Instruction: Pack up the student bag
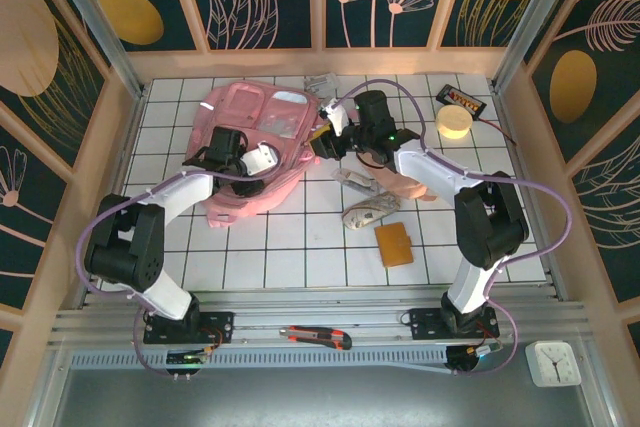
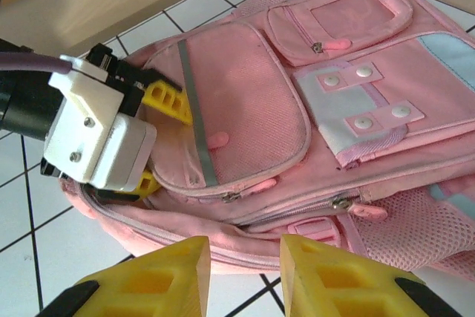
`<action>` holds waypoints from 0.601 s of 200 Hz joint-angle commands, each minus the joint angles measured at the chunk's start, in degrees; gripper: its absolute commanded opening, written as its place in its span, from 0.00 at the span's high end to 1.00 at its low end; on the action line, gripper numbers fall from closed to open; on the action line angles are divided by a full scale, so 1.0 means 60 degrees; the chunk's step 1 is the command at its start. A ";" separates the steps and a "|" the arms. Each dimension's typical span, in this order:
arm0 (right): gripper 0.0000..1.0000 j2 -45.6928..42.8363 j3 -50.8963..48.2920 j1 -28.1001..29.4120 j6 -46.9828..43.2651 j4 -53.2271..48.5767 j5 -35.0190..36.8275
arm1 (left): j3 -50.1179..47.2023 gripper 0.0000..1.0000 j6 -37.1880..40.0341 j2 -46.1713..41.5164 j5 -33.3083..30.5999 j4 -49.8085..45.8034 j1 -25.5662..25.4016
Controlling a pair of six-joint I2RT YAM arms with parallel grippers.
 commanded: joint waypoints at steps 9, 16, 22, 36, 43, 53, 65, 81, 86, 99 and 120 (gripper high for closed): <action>0.68 -0.0127 -0.0088 -0.0076 -0.0373 -0.0038 0.0021 | 0.0540 1.00 0.0117 0.0219 -0.0073 0.0265 -0.0085; 0.68 -0.0075 -0.0166 -0.0135 -0.0631 0.0014 -0.0049 | 0.0584 1.00 0.0052 0.0093 -0.0041 0.0206 -0.0081; 0.67 0.0013 -0.0198 -0.0237 -0.0878 0.0005 -0.0153 | 0.0627 1.00 0.0003 -0.0036 0.0015 0.0151 -0.0073; 0.66 0.0268 -0.0134 -0.0418 -0.1660 -0.0131 -0.0295 | 0.0786 1.00 -0.0078 -0.0342 0.0256 -0.0156 -0.0061; 0.64 0.0428 -0.0091 -0.0484 -0.2109 -0.0164 -0.0351 | 0.0835 1.00 -0.0189 -0.0494 0.0365 -0.0241 -0.0068; 0.63 0.0605 -0.0036 -0.0580 -0.2502 -0.0052 -0.0446 | 0.0866 1.00 -0.0273 -0.0741 0.0509 -0.0348 -0.0065; 0.61 0.0865 0.0088 -0.0730 -0.2697 0.0148 -0.0567 | 0.0830 1.00 -0.0299 -0.1027 0.0613 -0.0450 -0.0074; 0.59 0.1233 0.0398 -0.0818 -0.3094 0.0213 -0.0691 | 0.0651 1.00 -0.0291 -0.1416 0.0574 -0.0493 -0.0072; 0.58 0.1367 0.0513 -0.0817 -0.3274 0.0161 -0.0712 | 0.0577 1.00 -0.0258 -0.1565 0.0537 -0.0486 -0.0076; 0.57 0.1683 0.0920 -0.0767 -0.3714 -0.0105 -0.0807 | 0.0363 1.00 -0.0243 -0.1975 0.0465 -0.0408 -0.0076; 0.55 0.2184 0.1503 -0.0669 -0.4230 -0.0603 -0.0895 | 0.0308 1.00 -0.0231 -0.2598 0.0397 -0.0223 -0.0069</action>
